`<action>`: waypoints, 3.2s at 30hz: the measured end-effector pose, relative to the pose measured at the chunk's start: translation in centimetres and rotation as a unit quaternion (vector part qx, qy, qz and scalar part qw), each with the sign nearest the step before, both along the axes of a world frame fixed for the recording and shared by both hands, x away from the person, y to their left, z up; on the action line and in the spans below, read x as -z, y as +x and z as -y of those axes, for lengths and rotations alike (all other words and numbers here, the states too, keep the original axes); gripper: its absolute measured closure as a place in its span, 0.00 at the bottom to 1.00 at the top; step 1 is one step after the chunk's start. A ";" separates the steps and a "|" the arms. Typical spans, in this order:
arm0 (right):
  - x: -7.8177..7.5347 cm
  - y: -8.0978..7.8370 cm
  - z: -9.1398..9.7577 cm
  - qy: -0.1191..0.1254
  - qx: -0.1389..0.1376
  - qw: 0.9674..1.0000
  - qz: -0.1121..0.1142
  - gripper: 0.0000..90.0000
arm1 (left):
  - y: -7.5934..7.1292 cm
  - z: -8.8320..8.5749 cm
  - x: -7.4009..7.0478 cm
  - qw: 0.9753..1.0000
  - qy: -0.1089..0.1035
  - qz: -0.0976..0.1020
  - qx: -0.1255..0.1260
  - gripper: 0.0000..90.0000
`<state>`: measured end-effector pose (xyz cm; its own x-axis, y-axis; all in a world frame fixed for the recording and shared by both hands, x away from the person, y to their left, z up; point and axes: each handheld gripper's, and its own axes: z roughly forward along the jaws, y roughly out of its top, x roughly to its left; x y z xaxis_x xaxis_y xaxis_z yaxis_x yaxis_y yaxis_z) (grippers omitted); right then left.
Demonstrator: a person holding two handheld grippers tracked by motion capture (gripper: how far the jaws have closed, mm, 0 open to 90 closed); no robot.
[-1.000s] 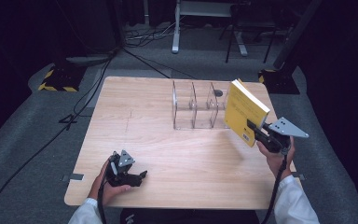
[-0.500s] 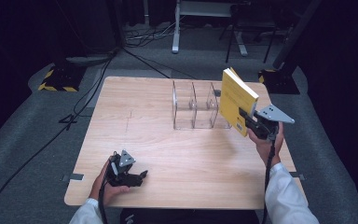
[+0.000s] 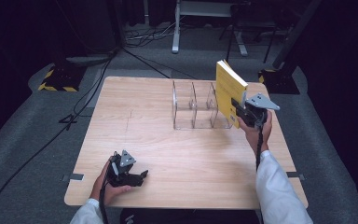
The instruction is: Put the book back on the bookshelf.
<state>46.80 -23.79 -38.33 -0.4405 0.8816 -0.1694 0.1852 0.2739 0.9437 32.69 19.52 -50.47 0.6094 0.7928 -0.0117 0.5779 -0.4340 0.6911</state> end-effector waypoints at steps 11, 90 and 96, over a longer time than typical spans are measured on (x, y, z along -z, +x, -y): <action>0.9 3.0 -1.7 0.011 0.028 1.000 -0.009 0.85 | 0.0 0.0 0.0 1.000 0.000 0.000 0.000 0.17; 2.3 0.9 2.1 -0.008 0.031 0.998 -0.056 0.58 | -0.1 0.0 0.0 1.000 0.002 0.001 0.003 0.17; 2.1 0.3 2.4 -0.019 0.017 0.998 -0.061 0.56 | 0.0 0.0 0.0 1.000 0.000 0.001 0.004 0.17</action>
